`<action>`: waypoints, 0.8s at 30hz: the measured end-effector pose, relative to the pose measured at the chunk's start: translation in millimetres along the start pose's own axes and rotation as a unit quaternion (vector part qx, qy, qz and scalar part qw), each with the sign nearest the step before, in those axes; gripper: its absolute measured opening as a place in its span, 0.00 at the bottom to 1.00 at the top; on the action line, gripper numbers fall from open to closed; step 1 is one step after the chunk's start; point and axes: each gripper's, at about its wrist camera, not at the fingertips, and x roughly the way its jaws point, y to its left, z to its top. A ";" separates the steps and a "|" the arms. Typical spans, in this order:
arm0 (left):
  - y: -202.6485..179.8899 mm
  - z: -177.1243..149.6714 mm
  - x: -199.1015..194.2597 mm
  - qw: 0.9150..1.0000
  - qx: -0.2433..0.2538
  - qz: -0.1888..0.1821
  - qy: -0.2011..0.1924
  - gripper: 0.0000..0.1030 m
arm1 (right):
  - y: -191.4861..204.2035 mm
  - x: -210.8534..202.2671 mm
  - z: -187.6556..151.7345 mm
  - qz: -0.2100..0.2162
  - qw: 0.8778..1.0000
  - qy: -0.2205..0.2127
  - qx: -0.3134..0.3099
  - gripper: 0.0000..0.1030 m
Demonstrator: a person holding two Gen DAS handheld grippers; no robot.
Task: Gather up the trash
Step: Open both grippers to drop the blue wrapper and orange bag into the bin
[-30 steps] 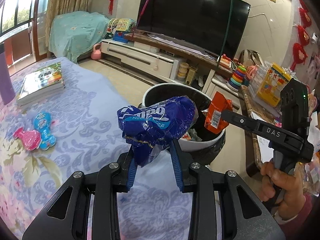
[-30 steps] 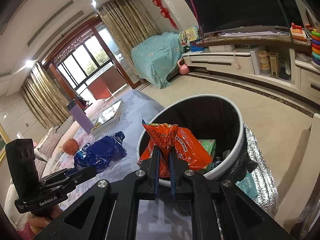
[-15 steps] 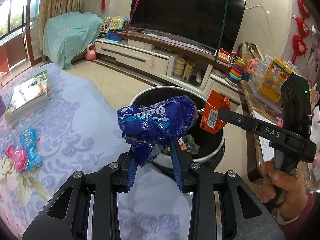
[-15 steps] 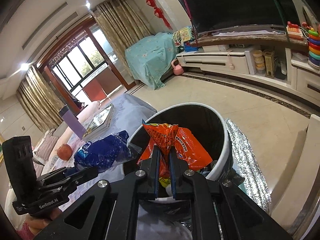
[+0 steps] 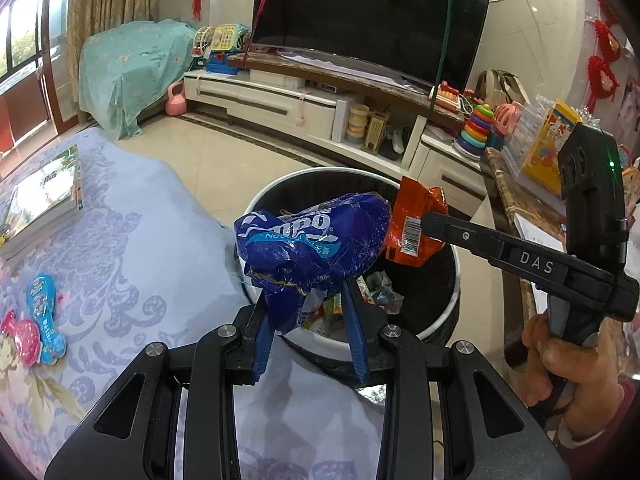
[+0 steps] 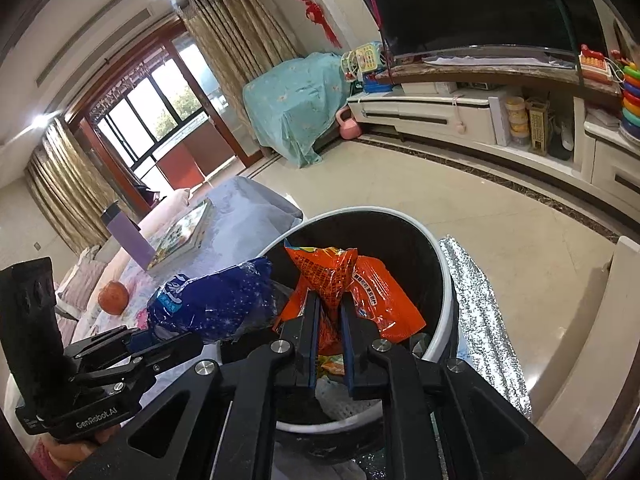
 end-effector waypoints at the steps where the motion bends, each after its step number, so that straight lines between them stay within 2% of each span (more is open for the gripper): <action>1: 0.3 0.4 1.0 1.000 -0.001 0.000 0.001 0.30 | 0.0 1.3 0.1 -0.001 1.000 0.002 0.000 0.10; 7: 2.5 2.0 6.6 1.000 -0.006 0.003 0.007 0.33 | 4.5 4.8 2.4 -0.005 1.000 0.008 -0.007 0.12; 9: 2.4 3.2 7.3 1.000 -0.010 0.002 0.008 0.39 | 5.5 5.8 3.4 -0.006 1.000 0.010 -0.009 0.13; 11: 2.5 3.7 7.8 1.000 -0.013 0.003 0.010 0.57 | 6.5 6.1 3.4 -0.005 1.000 0.013 -0.009 0.14; 12: 3.0 3.6 7.0 1.000 -0.016 0.006 0.008 0.60 | 5.2 7.2 3.6 -0.006 1.000 0.015 -0.008 0.17; 14: 4.5 3.3 5.4 1.000 -0.017 0.004 0.004 0.65 | 3.8 6.0 3.9 -0.007 1.000 0.013 -0.003 0.33; 16: 6.8 1.5 3.4 1.000 -0.020 0.005 0.002 0.66 | 2.9 1.9 3.6 -0.006 1.000 0.004 0.001 0.54; 20: 14.3 -5.1 -1.4 0.999 -0.031 0.009 0.002 0.67 | 3.7 -5.1 1.0 -0.005 1.000 -0.007 0.009 0.62; 24: 27.2 -18.6 -12.8 0.999 -0.052 0.017 -0.002 0.68 | 7.4 -11.5 1.1 0.005 1.000 -0.019 0.020 0.87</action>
